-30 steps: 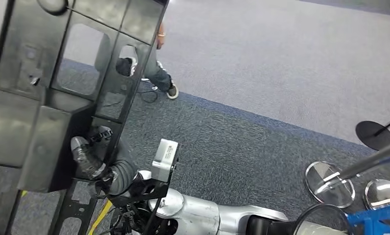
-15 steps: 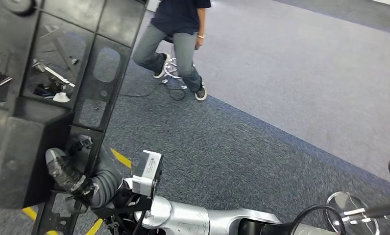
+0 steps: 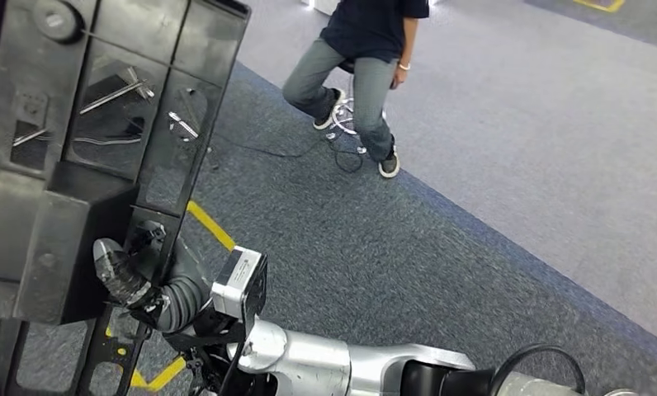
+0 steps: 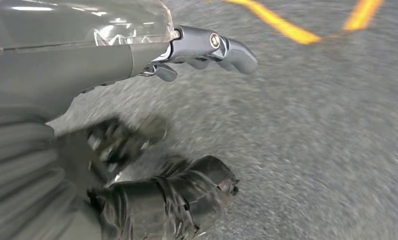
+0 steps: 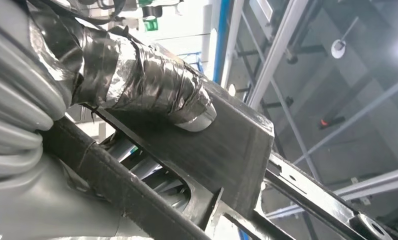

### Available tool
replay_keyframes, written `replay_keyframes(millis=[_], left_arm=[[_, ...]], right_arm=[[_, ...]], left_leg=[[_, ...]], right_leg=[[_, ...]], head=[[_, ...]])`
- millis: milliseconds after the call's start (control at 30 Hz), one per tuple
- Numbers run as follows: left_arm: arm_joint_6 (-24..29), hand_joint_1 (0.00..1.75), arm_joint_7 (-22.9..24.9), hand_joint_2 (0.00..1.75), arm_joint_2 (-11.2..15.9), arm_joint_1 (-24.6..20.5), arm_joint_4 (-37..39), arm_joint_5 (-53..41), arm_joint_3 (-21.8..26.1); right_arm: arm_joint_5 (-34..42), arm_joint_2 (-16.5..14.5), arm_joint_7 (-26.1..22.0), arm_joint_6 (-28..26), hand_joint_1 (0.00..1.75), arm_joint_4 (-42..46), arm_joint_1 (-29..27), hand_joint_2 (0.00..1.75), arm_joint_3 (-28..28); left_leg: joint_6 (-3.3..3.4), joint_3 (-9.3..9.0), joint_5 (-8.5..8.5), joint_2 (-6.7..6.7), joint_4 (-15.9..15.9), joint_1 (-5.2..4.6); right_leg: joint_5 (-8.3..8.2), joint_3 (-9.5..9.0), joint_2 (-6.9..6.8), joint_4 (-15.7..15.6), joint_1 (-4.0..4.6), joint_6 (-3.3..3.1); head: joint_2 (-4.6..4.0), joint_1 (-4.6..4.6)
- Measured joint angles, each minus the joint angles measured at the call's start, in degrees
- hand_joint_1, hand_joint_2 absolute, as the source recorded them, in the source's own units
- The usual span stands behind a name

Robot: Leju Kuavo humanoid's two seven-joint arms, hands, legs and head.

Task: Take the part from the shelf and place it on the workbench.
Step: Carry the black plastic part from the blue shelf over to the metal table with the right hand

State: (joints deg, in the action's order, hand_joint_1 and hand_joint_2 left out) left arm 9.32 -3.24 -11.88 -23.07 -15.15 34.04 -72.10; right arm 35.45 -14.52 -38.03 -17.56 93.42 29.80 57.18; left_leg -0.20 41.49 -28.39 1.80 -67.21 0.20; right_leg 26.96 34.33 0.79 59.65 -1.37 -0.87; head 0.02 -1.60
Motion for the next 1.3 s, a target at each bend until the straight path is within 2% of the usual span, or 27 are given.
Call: replay_keyframes(millis=[67, 100, 133, 167, 233, 300, 367, 400, 467, 500, 533, 567, 600, 633, 667, 733, 800, 867, 900, 967, 1000, 1033, 1100, 1133, 1200, 1267, 1300], left_arm=[[-0.4, 0.00, 1.9, 1.75, 0.0, 1.4, 0.1, 1.8, 0.2], [-0.5, 0.00, 2.8, 1.75, 0.0, 2.4, 0.1, 2.7, 0.3], [-0.4, 0.00, 3.9, 1.75, 0.0, 3.3, 0.2, 3.6, 0.5], [-0.1, 0.00, 5.8, 1.75, -0.1, 4.0, 0.3, 4.5, 0.8], [1.5, 0.00, 12.3, 1.75, -0.9, 4.8, 0.4, 6.5, 1.5], [2.8, 0.00, 17.5, 1.75, -1.9, 5.0, 0.4, 8.8, 2.1], [0.7, 0.00, 16.2, 1.75, -1.5, 6.0, 0.4, 11.3, 3.1], [-1.4, 0.00, 14.4, 1.75, -0.9, 7.0, 0.5, 12.6, 3.8], [-5.3, 0.00, 12.0, 1.75, 0.8, 9.1, 0.6, 15.2, 5.2], [-6.8, 0.00, 11.3, 1.75, 1.7, 10.3, 0.7, 16.4, 5.8], [-8.4, 0.00, 10.8, 1.75, 2.8, 11.3, 0.8, 17.5, 6.5], [-10.0, 0.00, 10.3, 1.75, 4.2, 12.3, 0.8, 18.6, 7.3], [-11.8, 0.00, 9.9, 1.75, 5.8, 13.1, 0.8, 19.6, 8.1], [-13.8, 0.00, 9.8, 1.75, 7.6, 13.6, 0.8, 20.5, 9.1], [-15.4, 0.00, 9.8, 1.75, 9.2, 14.0, 0.9, 21.2, 9.9], [-16.9, 0.00, 10.0, 1.75, 11.9, 14.6, 0.9, 22.0, 11.3], [-16.7, 0.00, 10.5, 1.75, 13.8, 15.5, 0.9, 22.3, 12.2], [-16.3, 0.00, 10.9, 1.75, 15.1, 16.6, 0.9, 22.6, 12.9], [-16.1, 0.00, 11.0, 1.75, 15.5, 17.0, 0.9, 22.8, 13.1], [-15.8, 0.00, 11.0, 1.75, 16.1, 17.4, 0.9, 23.1, 13.5], [-15.7, 0.00, 11.1, 1.75, 16.3, 17.5, 0.9, 23.3, 13.7], [-15.7, 0.00, 11.1, 1.75, 16.4, 17.4, 0.9, 23.3, 13.9], [-15.7, 0.00, 11.1, 1.75, 16.5, 17.4, 0.9, 23.4, 14.3], [-15.6, 0.00, 11.1, 1.75, 16.6, 17.5, 0.9, 23.5, 14.4], [-15.6, 0.00, 11.1, 1.75, 16.8, 17.6, 0.9, 23.6, 14.5], [-15.5, 0.00, 11.1, 1.75, 17.0, 17.5, 0.9, 23.7, 14.6], [-15.5, 0.00, 11.1, 1.75, 17.1, 17.4, 0.9, 23.7, 14.7]], right_arm=[[-1.0, 0.7, 0.0, -1.2, 1.75, 0.0, -0.6, 1.75, -0.1], [-1.4, 1.3, 0.0, -1.6, 1.75, 0.1, -1.1, 1.75, -0.3], [-1.8, 1.8, 0.0, -1.9, 1.75, 0.3, -1.5, 1.75, -0.5], [-2.3, 2.3, 0.1, -2.1, 1.75, 0.7, -2.0, 1.75, -0.8], [-3.5, 3.7, 0.1, -2.4, 1.75, 2.0, -3.1, 1.75, -1.8], [-5.2, 5.3, -0.1, -1.7, 1.75, 3.8, -4.9, 1.75, -3.9], [-7.3, 6.6, -0.2, -0.5, 1.75, 5.4, -7.0, 1.75, -6.5], [-8.5, 7.1, -0.1, 0.1, 1.75, 6.1, -7.9, 1.75, -7.5], [-10.7, 8.5, 0.3, 0.9, 1.75, 7.8, -9.2, 1.75, -9.0], [-11.5, 9.3, 0.6, 1.2, 1.75, 8.7, -9.7, 1.75, -9.6], [-12.0, 10.2, 1.0, 1.4, 1.75, 9.6, -10.4, 1.75, -10.3], [-12.5, 11.0, 1.5, 1.5, 1.75, 10.3, -11.0, 1.75, -10.9], [-13.0, 11.8, 1.9, 1.5, 1.75, 10.9, -11.6, 1.75, -11.6], [-13.6, 12.6, 2.3, 1.5, 1.75, 11.4, -12.0, 1.75, -12.1], [-14.4, 13.3, 2.7, 1.5, 1.75, 11.9, -12.1, 1.75, -12.6], [-16.4, 14.4, 3.6, 1.1, 1.75, 12.8, -12.2, 1.75, -13.3], [-18.7, 15.5, 4.9, 0.1, 1.75, 13.9, -12.4, 1.75, -13.9], [-20.6, 16.6, 6.2, -1.2, 1.75, 15.0, -12.7, 1.75, -14.8], [-21.1, 17.2, 6.8, -1.6, 1.75, 15.5, -12.9, 1.75, -15.4], [-21.4, 18.2, 7.4, -2.0, 1.75, 16.6, -13.3, 1.75, -16.7], [-21.4, 18.6, 7.6, -2.0, 1.75, 17.2, -13.5, 1.75, -17.3], [-21.4, 19.1, 7.7, -2.0, 1.75, 17.7, -13.8, 1.75, -17.8], [-21.3, 19.9, 8.0, -1.9, 1.75, 18.3, -14.3, 1.75, -18.5], [-21.3, 20.1, 8.2, -1.8, 1.75, 18.5, -14.5, 1.75, -18.8], [-21.3, 20.5, 8.5, -1.5, 1.75, 19.0, -14.6, 1.75, -19.1], [-21.4, 20.8, 8.7, -1.4, 1.75, 19.5, -14.6, 1.75, -19.3], [-21.4, 20.9, 8.8, -1.4, 1.75, 19.6, -14.6, 1.75, -19.4]], left_leg=[[-0.20, 3.51, -1.91, -1.15, -6.3, 0.18], [-0.18, 4.12, -1.58, -1.32, -7.0, 0.24], [-0.07, 3.59, -0.29, -1.51, -5.7, 0.26], [0.15, 1.94, 1.70, -2.04, -2.3, 0.22], [0.77, -1.82, 4.30, -4.38, 4.8, -0.43], [1.47, -3.37, 4.37, -5.58, 7.6, -1.15], [2.03, -3.78, 4.22, -4.39, 8.2, -1.09], [2.22, -4.24, 4.21, -3.77, 8.6, -0.94], [2.90, -5.30, 4.13, -2.83, 9.3, -0.56], [3.20, -5.58, 3.99, -2.32, 9.4, -0.59], [3.47, -5.70, 3.86, -1.69, 9.4, -0.60], [3.56, -5.76, 3.74, -0.88, 9.3, -0.62], [3.55, -5.80, 3.62, 0.04, 9.2, -0.62], [3.45, -5.84, 3.49, 1.01, 9.1, -0.59], [3.25, -5.88, 3.29, 1.97, 8.8, -0.52], [2.58, -5.69, 2.73, 3.66, 7.9, -0.44], [1.86, -5.22, 2.45, 4.93, 7.3, -0.38], [1.30, -4.89, 2.62, 6.02, 7.4, -0.25], [1.08, -4.69, 2.50, 5.62, 7.2, -0.28], [0.60, -3.28, 0.84, 2.70, 4.3, -0.39], [0.36, -1.86, -0.66, 0.74, 1.3, -0.38], [0.13, -0.15, -2.23, -0.48, -2.2, -0.25], [-0.14, 2.39, -3.64, -1.27, -7.2, 0.02], [-0.15, 2.34, -2.97, -1.44, -7.1, 0.07], [0.17, -0.86, 0.49, -2.44, -1.0, -0.01], [0.85, -4.50, 2.46, -4.96, 5.6, -0.76], [1.17, -5.34, 2.59, -5.77, 7.2, -1.15]], right_leg=[[0.45, -0.41, -1.76, 0.0, 0.27, -0.31], [0.70, -0.63, -2.54, 0.0, 0.35, -0.35], [0.98, -0.91, -3.25, 0.0, 0.40, -0.31], [1.29, -1.28, -3.89, 0.0, 0.46, -0.23], [1.92, -1.99, -5.11, -0.1, 0.69, 0.15], [2.35, -2.51, -6.30, -0.3, 1.03, 0.76], [2.73, -3.19, -7.18, -0.7, 1.19, 1.40], [3.13, -3.43, -6.52, -0.5, 1.12, 1.68], [5.08, -2.06, -3.51, 3.0, 0.80, 2.12], [6.50, -0.23, -2.02, 6.5, 0.71, 2.24], [7.85, 2.05, -1.30, 10.4, 0.67, 2.37], [8.56, 4.11, -1.06, 13.5, 0.65, 2.48], [8.28, 5.41, -0.98, 14.9, 0.65, 2.59], [6.91, 5.60, -0.90, 14.1, 0.58, 2.63], [4.77, 4.75, -0.61, 11.3, 0.46, 2.65], [1.61, 1.93, 1.86, 4.5, -0.05, 2.60], [1.09, 0.54, 3.76, 1.7, -0.26, 2.13], [1.02, 0.43, 2.78, 1.5, -0.10, 1.29], [0.95, 0.27, 2.08, 1.3, -0.09, 0.93], [0.87, -0.21, 0.44, 0.8, -0.10, 0.23], [0.93, -0.44, -0.35, 0.6, 0.04, -0.02], [1.03, -0.57, -1.18, 0.6, 0.17, -0.22], [1.30, -0.76, -2.79, 0.5, 0.34, -0.45], [1.45, -0.89, -3.50, 0.5, 0.37, -0.46], [1.83, -1.38, -4.75, 0.5, 0.42, -0.32], [2.26, -1.93, -5.90, 0.5, 0.66, 0.08], [2.42, -2.15, -6.50, 0.4, 0.78, 0.32]], head=[[0.00, -0.01], [0.00, -0.01], [0.00, 0.00], [0.00, 0.00], [0.00, 0.01], [0.00, -0.09], [0.00, -0.20], [0.00, -0.22], [0.00, -0.25], [0.00, -0.27], [0.00, -0.27], [0.00, -0.28], [0.00, -0.28], [0.00, -0.28], [0.00, -0.29], [0.00, -0.29], [0.00, -0.27], [0.00, -0.25], [0.00, -0.22], [0.00, -0.07], [0.00, 0.02], [0.00, 0.08], [0.00, 0.08], [0.00, 0.08], [0.00, 0.08], [0.00, 0.08], [0.00, 0.06]])
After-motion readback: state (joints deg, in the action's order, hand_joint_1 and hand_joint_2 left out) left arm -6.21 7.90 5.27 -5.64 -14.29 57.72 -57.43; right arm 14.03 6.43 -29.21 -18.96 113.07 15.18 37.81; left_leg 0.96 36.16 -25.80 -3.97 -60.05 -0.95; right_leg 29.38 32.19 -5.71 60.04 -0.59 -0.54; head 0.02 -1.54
